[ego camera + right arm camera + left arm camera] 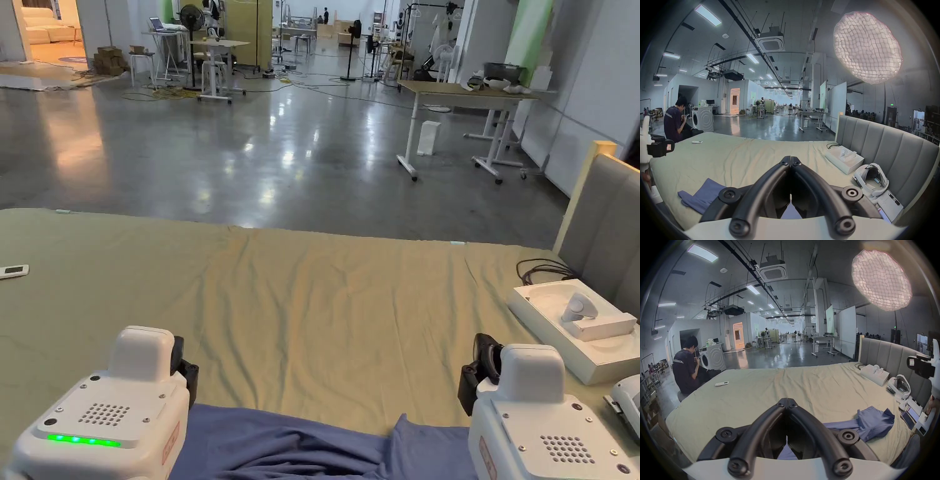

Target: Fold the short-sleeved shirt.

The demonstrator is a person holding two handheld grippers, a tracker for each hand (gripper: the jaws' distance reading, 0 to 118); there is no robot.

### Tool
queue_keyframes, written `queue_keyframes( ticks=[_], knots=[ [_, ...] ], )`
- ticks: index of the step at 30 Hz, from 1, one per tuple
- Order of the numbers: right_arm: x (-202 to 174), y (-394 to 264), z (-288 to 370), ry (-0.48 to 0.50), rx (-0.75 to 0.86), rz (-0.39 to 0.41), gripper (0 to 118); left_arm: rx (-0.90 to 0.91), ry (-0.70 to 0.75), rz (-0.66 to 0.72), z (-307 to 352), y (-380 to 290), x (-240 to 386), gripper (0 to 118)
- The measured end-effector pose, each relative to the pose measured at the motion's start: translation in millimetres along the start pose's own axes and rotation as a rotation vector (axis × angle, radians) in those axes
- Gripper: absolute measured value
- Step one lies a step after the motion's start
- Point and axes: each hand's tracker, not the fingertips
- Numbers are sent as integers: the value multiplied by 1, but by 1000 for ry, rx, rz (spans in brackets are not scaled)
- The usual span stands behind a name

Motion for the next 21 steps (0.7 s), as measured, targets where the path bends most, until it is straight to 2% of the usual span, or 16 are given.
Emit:
queue_keyframes(
  ticks=[5,11,12,13,14,15,17,21],
  knots=[
    [9,-5,-9,-2,-32,3,0,-168,0,-5,-42,-9,-28,1],
    [18,-19,-24,-4,-89,-9,0,-466,-18,58,-137,-34,-71,3],
    [20,-22,-27,-4,-98,-8,0,-514,-13,69,-152,-39,-75,8],
    [21,-26,-31,-5,-113,-4,0,-565,-18,82,-167,-42,-80,22],
    [22,-29,-34,-7,-126,2,0,-602,-30,101,-181,-46,-84,54],
    [24,-33,-38,-10,-136,7,0,-626,-43,130,-194,-51,-88,75],
    [27,-41,-45,-15,-168,12,0,-653,-66,195,-214,-57,-93,77],
    [34,-55,-56,-37,-217,14,0,-758,-47,170,-256,-77,-93,77]
  ],
)
